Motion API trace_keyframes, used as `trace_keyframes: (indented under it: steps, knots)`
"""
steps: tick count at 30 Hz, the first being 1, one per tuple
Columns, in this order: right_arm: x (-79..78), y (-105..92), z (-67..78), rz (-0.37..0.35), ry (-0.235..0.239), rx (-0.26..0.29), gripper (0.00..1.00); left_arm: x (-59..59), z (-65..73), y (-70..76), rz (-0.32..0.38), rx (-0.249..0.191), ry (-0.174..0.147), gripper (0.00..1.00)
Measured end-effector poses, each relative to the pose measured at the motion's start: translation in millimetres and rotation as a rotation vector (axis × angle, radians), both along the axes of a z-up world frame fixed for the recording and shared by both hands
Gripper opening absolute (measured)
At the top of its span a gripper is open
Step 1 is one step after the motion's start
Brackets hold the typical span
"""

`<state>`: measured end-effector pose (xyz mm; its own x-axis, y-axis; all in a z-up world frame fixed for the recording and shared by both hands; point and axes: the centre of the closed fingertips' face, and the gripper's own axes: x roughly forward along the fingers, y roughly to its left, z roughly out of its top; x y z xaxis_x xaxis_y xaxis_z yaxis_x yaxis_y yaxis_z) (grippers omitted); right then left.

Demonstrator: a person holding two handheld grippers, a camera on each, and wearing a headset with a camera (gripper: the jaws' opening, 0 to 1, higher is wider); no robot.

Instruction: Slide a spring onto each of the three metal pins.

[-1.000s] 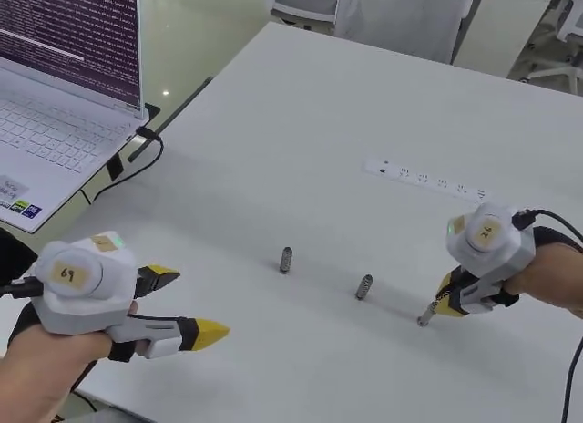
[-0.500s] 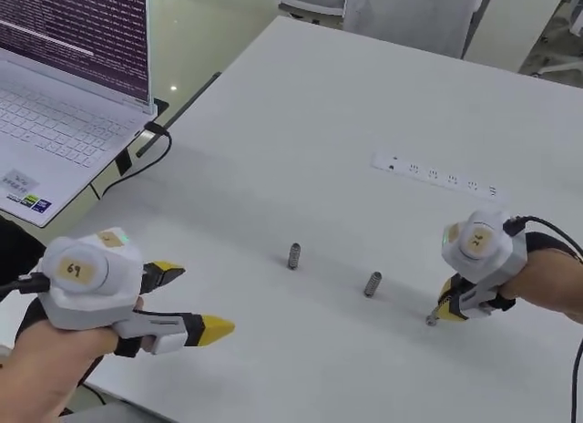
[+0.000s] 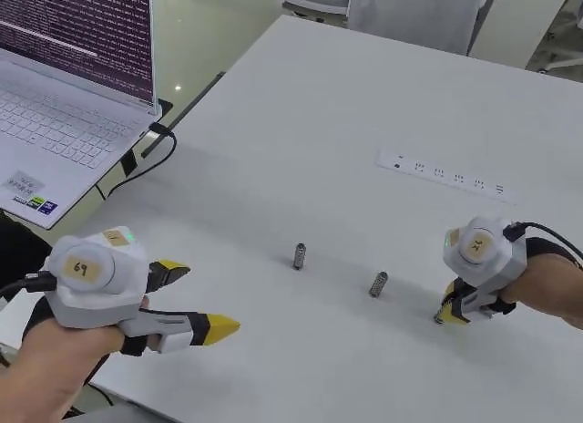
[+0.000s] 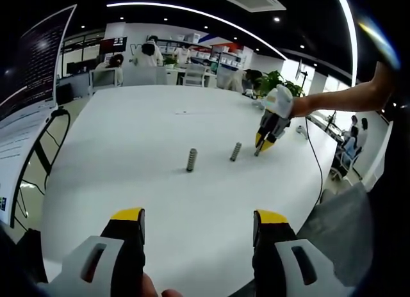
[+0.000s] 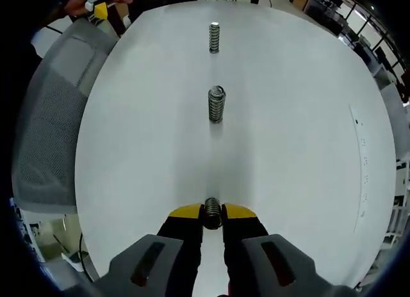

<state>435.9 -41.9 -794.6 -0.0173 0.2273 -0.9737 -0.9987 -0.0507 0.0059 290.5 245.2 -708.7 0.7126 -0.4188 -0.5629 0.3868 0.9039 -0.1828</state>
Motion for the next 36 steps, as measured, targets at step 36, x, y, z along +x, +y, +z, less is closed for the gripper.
trace_keyframes:
  steps: [36]
  knots:
    - [3.0, -11.5, 32.5, -0.093, -0.062, 0.055, 0.28, 1.7, 11.1, -8.5, -0.034, 0.006, -0.023, 0.65]
